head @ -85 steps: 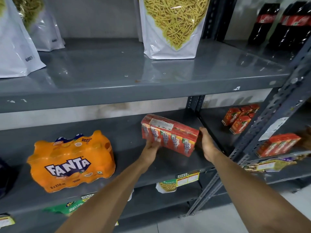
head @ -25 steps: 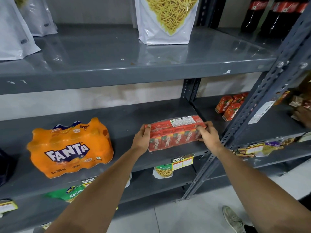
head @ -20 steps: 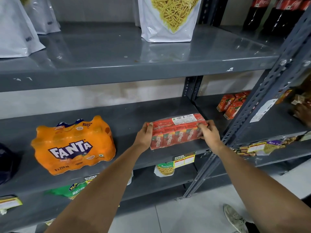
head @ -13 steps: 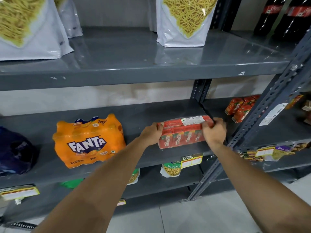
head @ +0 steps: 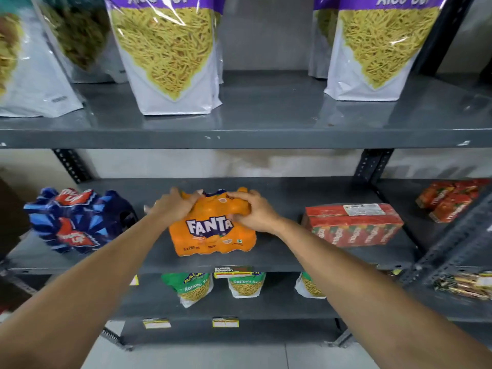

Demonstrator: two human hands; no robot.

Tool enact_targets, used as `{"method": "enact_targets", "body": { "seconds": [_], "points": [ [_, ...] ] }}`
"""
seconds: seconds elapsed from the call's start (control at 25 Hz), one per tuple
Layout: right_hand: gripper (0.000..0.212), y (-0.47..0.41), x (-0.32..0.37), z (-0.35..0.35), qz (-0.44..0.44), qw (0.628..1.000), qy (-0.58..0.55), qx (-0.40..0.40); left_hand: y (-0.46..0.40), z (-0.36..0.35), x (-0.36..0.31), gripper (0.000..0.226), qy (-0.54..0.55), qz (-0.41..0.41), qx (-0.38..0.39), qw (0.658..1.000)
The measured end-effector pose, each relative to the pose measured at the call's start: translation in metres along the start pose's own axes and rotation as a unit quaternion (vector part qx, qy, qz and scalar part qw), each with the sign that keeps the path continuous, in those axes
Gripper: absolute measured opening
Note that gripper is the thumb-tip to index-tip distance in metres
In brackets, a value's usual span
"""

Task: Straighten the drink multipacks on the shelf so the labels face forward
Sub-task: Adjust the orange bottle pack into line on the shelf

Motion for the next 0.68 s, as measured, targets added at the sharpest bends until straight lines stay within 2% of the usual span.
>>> {"method": "enact_targets", "body": {
  "seconds": [0.04,0.08,0.12,0.16,0.28,0.48,0.68],
  "points": [
    [0.067,0.0,0.002,0.002,0.007,1.0,0.012,-0.026,0.003,-0.013,0.023,0.102,0.132,0.019,0.055,0.99],
    [0.064,0.002,0.002,0.004,0.014,0.999,0.016,-0.042,0.007,-0.028,0.033,0.107,0.25,0.025,0.106,0.962],
    [0.062,0.004,0.002,0.006,0.021,0.998,0.021,-0.046,0.007,-0.04,0.037,0.107,0.325,0.029,0.137,0.936],
    [0.061,0.006,0.0,0.007,0.024,0.998,0.031,-0.044,0.005,-0.043,0.036,0.104,0.346,0.032,0.142,0.927],
    [0.061,0.012,-0.007,0.015,0.02,0.998,0.038,-0.039,-0.001,-0.044,0.023,0.102,0.308,0.026,0.136,0.941],
    [0.062,0.04,-0.042,0.04,-0.009,0.998,-0.006,-0.068,0.004,-0.062,-0.024,0.082,0.245,-0.023,0.162,0.956],
    [0.066,0.059,-0.053,0.055,-0.022,0.995,-0.042,-0.086,0.009,-0.073,-0.05,0.082,0.234,-0.05,0.164,0.957]
  ]
}}
Point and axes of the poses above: each hand's wrist, its own y-axis away from the middle knuckle, its own z-axis out of the back of the hand, x = y × z, the point moved 8 cm from there along -y, towards the middle knuckle, and after that the axes turned 12 degrees about x, right-handed, at the moved point
